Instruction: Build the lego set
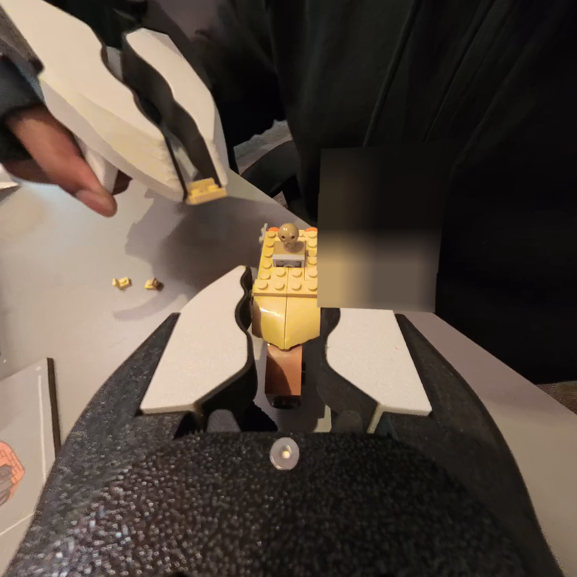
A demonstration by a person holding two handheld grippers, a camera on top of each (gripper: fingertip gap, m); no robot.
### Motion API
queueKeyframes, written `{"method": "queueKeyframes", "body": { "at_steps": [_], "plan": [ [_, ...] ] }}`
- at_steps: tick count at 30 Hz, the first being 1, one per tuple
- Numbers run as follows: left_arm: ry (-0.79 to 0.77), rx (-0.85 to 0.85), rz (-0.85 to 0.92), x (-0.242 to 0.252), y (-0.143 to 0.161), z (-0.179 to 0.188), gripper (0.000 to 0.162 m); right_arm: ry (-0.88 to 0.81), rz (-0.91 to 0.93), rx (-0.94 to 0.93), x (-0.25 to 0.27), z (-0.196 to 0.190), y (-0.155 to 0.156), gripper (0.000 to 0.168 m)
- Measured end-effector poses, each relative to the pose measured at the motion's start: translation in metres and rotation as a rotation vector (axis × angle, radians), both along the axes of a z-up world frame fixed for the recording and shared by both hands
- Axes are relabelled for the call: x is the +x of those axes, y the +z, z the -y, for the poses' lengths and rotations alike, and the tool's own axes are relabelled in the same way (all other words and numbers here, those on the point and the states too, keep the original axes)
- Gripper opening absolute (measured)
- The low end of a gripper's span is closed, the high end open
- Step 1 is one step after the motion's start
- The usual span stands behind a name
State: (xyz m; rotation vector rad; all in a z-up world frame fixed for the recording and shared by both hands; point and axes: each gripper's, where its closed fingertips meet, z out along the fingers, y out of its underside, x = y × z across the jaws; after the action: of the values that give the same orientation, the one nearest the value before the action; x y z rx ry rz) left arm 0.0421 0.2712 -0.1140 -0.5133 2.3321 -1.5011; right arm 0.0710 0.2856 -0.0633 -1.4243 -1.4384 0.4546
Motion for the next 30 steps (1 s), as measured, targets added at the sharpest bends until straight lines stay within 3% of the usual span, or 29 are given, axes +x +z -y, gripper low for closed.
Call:
{"method": "queueKeyframes", "body": {
  "at_steps": [8,30],
  "plan": [
    [-0.069,-0.011,0.047,-0.008,0.004,0.005,0.044,0.169,0.192,-0.044,-0.03,0.002,-0.012,0.016],
    [-0.096,0.022,0.064,-0.013,0.002,0.01,0.044,0.223,0.47,0.023,-0.038,0.005,-0.027,0.016]
  ]
}}
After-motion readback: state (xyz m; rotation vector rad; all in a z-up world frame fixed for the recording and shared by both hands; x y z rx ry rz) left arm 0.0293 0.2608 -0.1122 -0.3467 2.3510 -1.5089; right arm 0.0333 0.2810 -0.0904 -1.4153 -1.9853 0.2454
